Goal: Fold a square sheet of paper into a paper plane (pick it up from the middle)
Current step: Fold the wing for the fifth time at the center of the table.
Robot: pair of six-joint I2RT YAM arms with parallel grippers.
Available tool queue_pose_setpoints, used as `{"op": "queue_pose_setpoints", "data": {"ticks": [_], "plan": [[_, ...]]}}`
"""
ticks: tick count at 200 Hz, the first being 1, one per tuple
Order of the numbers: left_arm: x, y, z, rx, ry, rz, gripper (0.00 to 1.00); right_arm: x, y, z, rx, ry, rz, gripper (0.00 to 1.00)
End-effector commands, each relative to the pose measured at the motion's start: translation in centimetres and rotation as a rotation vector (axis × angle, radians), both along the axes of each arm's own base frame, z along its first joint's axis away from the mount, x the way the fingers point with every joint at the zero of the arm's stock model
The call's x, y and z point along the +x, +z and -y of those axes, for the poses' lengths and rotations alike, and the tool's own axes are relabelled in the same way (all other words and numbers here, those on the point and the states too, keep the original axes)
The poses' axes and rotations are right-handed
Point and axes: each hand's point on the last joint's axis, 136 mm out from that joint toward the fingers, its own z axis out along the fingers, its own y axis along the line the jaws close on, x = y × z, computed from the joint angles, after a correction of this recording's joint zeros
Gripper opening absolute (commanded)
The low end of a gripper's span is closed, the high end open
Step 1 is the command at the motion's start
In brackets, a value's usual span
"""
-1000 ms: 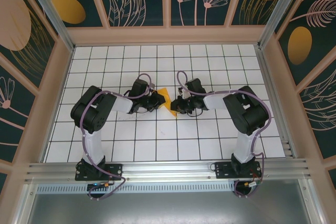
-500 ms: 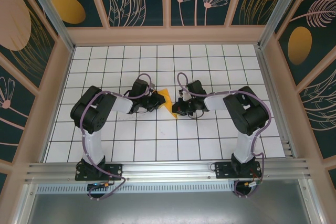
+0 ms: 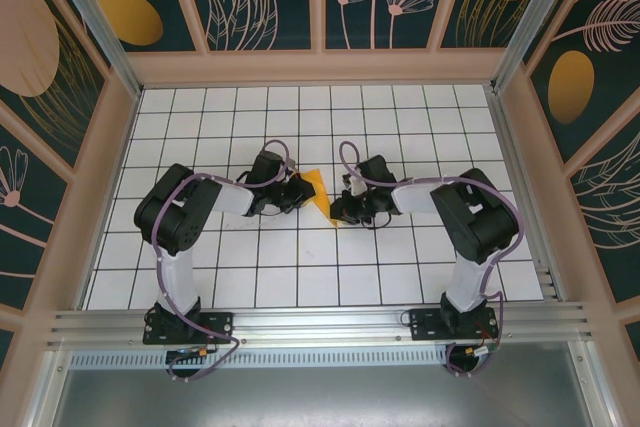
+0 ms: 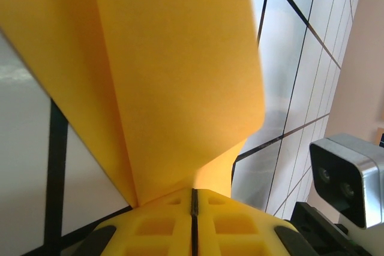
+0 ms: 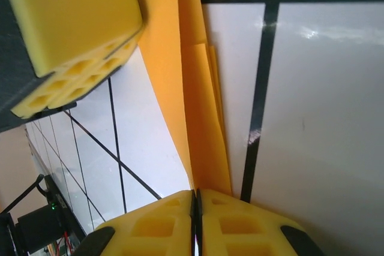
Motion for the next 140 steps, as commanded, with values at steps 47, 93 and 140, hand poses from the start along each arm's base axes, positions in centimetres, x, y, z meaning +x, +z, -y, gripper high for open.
{"op": "queue_pose_setpoints", "data": {"ticks": [47, 93, 140], "plan": [[-1.2, -3.6, -2.2, 0.144, 0.036, -0.091, 0.1, -1.5, -1.6, 0.8, -0.058, 0.028, -0.03, 0.07], [-1.3, -4.1, -2.5, 0.177, 0.041, -0.104, 0.1, -2.1, -0.7, 1.3, -0.067, 0.041, -0.009, 0.14], [-1.3, -5.3, -3.5, 0.248, 0.068, -0.144, 0.09, -2.6, -2.1, 2.3, -0.12, 0.033, -0.02, 0.12]]}}
